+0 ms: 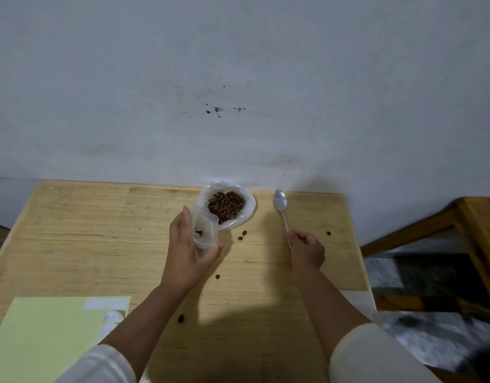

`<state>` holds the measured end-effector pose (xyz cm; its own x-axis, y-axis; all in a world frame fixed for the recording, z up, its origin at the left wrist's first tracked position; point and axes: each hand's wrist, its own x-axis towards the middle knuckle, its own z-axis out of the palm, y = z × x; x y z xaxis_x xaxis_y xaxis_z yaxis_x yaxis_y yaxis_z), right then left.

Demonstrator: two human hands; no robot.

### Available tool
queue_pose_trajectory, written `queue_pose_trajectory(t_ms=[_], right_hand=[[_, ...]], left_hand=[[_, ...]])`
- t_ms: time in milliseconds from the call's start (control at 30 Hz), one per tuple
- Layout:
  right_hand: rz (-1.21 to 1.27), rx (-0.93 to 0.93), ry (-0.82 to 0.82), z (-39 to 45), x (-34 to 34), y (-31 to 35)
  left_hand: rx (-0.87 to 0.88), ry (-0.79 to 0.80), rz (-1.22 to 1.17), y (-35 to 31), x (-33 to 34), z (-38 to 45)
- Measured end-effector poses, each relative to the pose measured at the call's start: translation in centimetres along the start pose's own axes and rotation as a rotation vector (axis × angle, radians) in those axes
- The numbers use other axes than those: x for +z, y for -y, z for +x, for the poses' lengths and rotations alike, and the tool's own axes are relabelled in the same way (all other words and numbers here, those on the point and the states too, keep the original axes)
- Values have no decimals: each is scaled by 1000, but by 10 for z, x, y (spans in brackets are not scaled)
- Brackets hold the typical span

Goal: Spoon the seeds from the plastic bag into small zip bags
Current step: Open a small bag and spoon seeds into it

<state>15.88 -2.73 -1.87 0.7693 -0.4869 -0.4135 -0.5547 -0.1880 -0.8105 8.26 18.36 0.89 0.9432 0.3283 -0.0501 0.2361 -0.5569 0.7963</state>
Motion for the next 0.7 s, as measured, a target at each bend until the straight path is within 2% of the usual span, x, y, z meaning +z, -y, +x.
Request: queue_pose_trajectory(t_ms=[233,333,400,467,567,633,700], right_hand=[[-276,-151,-16,14,8,-3],[-276,-134,-39,13,12,-3],[-234,-178,4,4,15,5],[-190,-264,128,-13,18,23],[-73,-358,463,-48,21,55],[-90,-404,652,-66,24,71],[-154,-440,712,-77,28,81]], left_hand=[[7,9,36,-2,0,4],[0,21,13,-7,-1,3],[-8,24,-4,-11,-2,1],[-8,22,-25,-14,-2,0],[31,19,-47,-18,-3,-2],[69,15,-55,-21,-4,-3],[105,3,-75,-26,-7,-4]])
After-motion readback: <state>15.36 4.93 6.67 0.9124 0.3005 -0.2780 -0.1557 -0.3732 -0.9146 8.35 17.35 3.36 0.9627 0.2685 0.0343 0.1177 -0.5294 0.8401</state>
